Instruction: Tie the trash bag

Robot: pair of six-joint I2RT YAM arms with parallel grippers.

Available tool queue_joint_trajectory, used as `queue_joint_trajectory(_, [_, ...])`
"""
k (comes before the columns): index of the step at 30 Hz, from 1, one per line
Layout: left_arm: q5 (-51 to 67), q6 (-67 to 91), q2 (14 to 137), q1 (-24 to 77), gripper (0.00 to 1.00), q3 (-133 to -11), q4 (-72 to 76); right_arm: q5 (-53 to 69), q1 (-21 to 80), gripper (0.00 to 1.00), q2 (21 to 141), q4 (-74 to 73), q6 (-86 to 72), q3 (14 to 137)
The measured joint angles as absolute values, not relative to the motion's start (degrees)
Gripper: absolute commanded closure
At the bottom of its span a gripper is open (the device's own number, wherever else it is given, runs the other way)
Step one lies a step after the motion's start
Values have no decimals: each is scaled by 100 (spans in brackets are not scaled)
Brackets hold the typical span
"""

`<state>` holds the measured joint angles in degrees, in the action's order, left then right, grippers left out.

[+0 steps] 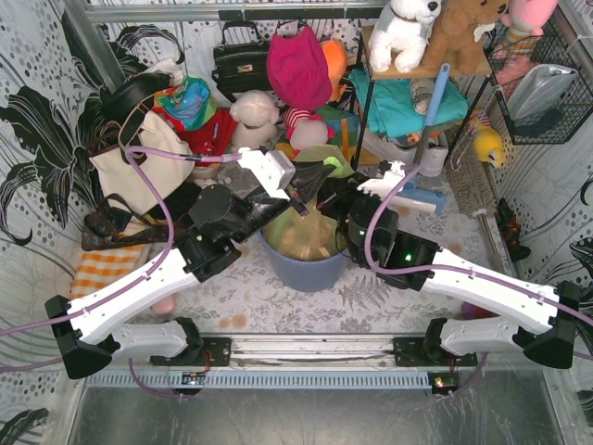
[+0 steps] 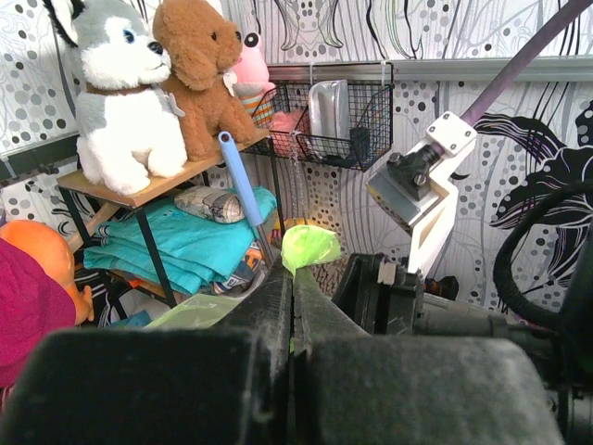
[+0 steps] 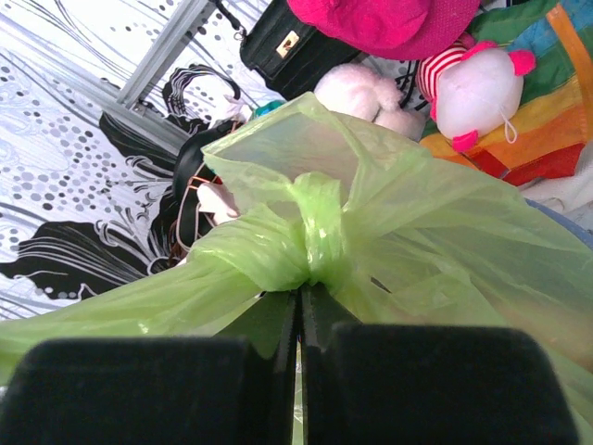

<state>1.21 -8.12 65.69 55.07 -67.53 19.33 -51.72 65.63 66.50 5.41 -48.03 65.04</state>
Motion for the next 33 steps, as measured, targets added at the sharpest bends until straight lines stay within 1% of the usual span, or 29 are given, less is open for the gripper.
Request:
queue_joint_trajectory(6, [189, -746, 6569, 5507, 99, -6753, 1811, -5389, 6563, 100, 6862, 840, -4759, 6420])
queue_joint_trajectory(7, [207, -742, 6569, 5507, 93, -6755, 1785, -5422, 6563, 100, 6864, 893, -4759, 6394])
queue_joint_trajectory(9, [215, -733, 6567, 5507, 75, -6757, 1717, -5502, 6563, 100, 6864, 1031, -4764, 6307])
queue_joint_trajectory(11, [172, -727, 6539, 5507, 68, -6757, 1656, -5557, 6563, 100, 6864, 1142, -4757, 6219])
queue_joint_trajectory(13, [21, -703, 6473, 5507, 57, -6757, 1614, -5586, 6563, 100, 6864, 1197, -4755, 6160])
queue_joint_trajectory(14, [-91, -683, 6414, 5507, 53, -6757, 1603, -5601, 6563, 100, 6864, 1208, -4755, 6152])
queue_joint_trajectory(17, [-545, -550, 6219, 5507, 48, -6834, 1533, -5601, 6563, 100, 6864, 1236, -4755, 6147])
queue_joint_trajectory(22, [-1546, -130, 6077, 5507, 47, -7356, 1216, -5601, 6563, 100, 6862, 1232, -4757, 6147])
queue_joint_trajectory(27, [-2679, 419, 6130, 5428, 46, -7706, 552, -5601, 6563, 100, 6858, 1232, -4757, 6147])
queue_joint_trajectory(29, [-2683, 792, 6243, 5162, 46, -7745, 185, -5601, 6563, 100, 6847, 1229, -4755, 6147])
queue_joint_trajectory(31, [-2305, 1190, 6403, 4737, 46, -7741, -148, -5601, 6563, 100, 6834, 1227, -4757, 6147])
queue_joint_trajectory(32, [-2049, 1374, 6488, 4501, 47, -7730, -276, -5601, 6563, 100, 6827, 1223, -4757, 6147])
queue_joint_trajectory(33, [-1721, 1586, 6573, 4230, 51, -7690, -390, -5599, 6563, 100, 6823, 1216, -4759, 6147])
